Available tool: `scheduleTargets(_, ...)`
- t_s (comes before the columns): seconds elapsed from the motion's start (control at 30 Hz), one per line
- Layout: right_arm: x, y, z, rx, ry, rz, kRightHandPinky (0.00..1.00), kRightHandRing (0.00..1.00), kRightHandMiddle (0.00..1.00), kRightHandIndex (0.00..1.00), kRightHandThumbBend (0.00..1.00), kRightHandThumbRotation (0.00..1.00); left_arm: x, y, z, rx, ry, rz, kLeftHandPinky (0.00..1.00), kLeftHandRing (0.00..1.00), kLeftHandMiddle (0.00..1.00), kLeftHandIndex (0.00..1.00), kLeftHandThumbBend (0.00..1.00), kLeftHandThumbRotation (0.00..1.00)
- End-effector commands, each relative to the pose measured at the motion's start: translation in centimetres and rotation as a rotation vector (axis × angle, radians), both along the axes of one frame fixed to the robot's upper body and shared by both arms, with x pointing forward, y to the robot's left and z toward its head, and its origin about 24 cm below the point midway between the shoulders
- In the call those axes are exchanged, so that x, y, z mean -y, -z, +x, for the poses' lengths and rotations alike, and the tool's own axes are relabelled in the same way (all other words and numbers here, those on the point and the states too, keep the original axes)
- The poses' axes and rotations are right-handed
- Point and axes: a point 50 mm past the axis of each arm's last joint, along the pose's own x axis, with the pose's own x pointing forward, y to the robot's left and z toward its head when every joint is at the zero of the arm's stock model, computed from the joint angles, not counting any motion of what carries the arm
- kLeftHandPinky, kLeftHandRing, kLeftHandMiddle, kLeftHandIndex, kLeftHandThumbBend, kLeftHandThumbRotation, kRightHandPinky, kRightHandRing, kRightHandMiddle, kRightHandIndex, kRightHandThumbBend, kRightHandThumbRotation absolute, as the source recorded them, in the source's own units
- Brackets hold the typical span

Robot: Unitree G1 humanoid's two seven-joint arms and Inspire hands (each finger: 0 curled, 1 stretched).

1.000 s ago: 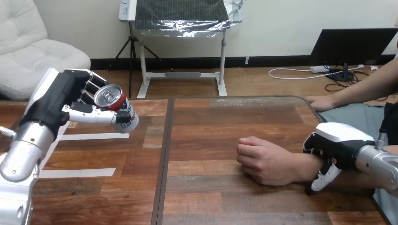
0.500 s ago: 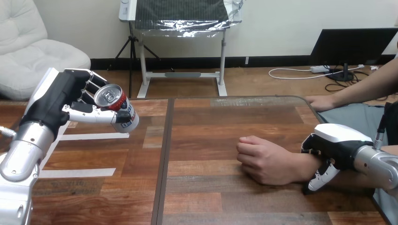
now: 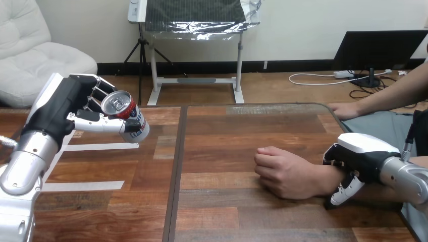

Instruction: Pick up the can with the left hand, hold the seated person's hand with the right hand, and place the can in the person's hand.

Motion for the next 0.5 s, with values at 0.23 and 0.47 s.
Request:
scheduleTargets(0.23,-1.22,3.62,-1.77,-0.117,0.006,0.035,0.35,0.43,0.5,0.53,0.89,0.11,0.32,-3.08,0.56,0.131,0.025,0.018,0.29,0.35,0.38,0.41,0.77,0.0)
scheduleTargets(0.47,-1.32,3.72,-1.68,-0.124,0.009,0.027,0.35,0.43,0.5,0.53,0.87,0.08,0.36,-3.1,0.56,0.134,0.029,0.014,0.29,0.34,0.38,0.41,0.76,0.0)
